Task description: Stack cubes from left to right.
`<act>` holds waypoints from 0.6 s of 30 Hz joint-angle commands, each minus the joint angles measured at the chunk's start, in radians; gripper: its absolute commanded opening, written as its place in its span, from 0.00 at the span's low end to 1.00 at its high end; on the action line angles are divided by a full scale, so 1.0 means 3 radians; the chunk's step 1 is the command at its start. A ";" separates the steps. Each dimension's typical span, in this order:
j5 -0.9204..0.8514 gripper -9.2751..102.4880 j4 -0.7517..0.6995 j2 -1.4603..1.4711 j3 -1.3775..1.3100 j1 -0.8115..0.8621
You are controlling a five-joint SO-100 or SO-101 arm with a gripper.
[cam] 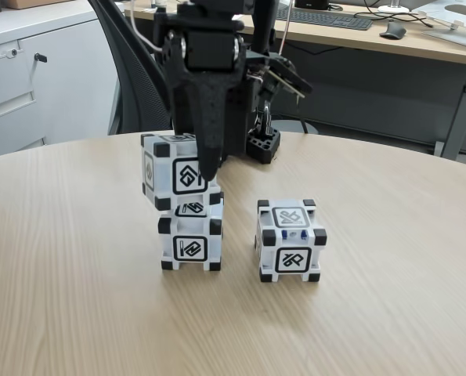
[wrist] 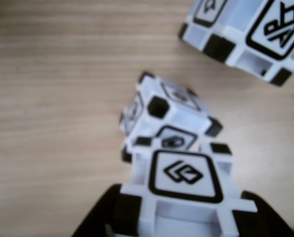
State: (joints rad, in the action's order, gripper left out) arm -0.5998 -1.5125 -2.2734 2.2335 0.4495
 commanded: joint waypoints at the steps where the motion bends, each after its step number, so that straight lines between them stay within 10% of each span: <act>1: -0.0036 0.27 0.0041 0.0000 -0.0133 -0.0015; 18: -0.0112 0.38 0.0041 -0.0066 -0.0133 -0.0031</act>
State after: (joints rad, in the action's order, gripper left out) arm -0.6259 -1.5094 -2.2734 2.2335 0.4495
